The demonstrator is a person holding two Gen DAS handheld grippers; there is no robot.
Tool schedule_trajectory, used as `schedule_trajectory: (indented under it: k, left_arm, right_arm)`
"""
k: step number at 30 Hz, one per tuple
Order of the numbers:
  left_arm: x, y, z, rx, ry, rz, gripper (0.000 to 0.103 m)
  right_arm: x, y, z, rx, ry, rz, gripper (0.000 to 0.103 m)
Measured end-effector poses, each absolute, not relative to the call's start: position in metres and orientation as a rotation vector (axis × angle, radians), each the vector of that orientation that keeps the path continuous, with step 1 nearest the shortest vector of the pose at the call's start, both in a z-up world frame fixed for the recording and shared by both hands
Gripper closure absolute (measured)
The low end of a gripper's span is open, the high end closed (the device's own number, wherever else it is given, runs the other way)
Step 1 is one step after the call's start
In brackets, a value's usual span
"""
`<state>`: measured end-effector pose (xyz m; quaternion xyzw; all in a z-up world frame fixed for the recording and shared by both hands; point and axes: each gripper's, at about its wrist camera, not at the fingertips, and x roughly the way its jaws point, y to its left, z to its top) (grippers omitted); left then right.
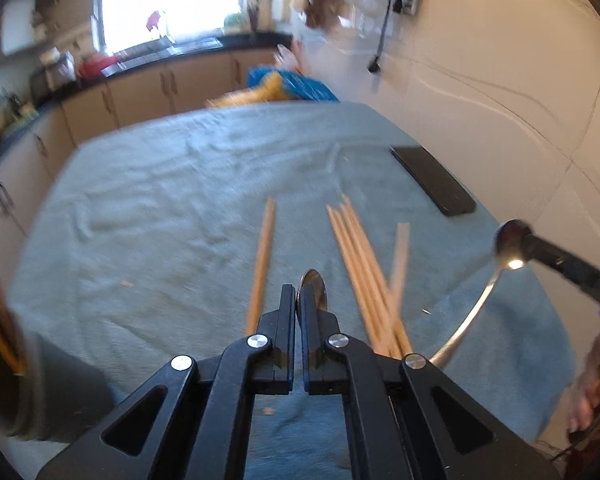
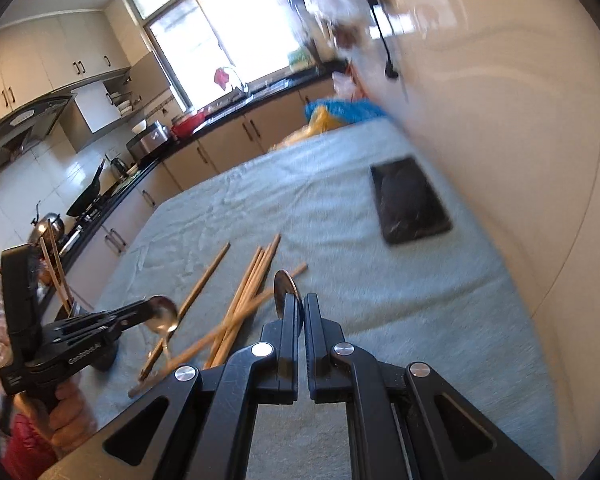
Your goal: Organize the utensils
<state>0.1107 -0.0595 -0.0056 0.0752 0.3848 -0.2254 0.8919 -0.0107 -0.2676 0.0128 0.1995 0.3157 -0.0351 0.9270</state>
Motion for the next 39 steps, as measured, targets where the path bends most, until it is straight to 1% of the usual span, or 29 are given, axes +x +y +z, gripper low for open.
schedule_trajectory:
  k: [7, 21, 33, 39]
  left_arm:
    - [0.098, -0.043, 0.019, 0.147, 0.707, -0.423, 0.101]
    - [0.07, 0.014, 0.07, 0.058, 0.599, -0.417, 0.101]
    - [0.038, 0.085, 0.131, 0.024, 0.418, -0.272, 0.101]
    - [0.033, 0.118, 0.15, 0.013, 0.346, -0.158, 0.101]
  right_arm:
    - [-0.02, -0.25, 0.044, 0.306, 0.57, -0.11, 0.1]
    - [-0.009, -0.209, 0.076, 0.23, 0.519, -0.054, 0.1]
    - [0.005, -0.14, 0.126, 0.099, 0.416, 0.065, 0.1]
    - [0.015, -0.096, 0.145, 0.031, 0.353, 0.11, 0.1]
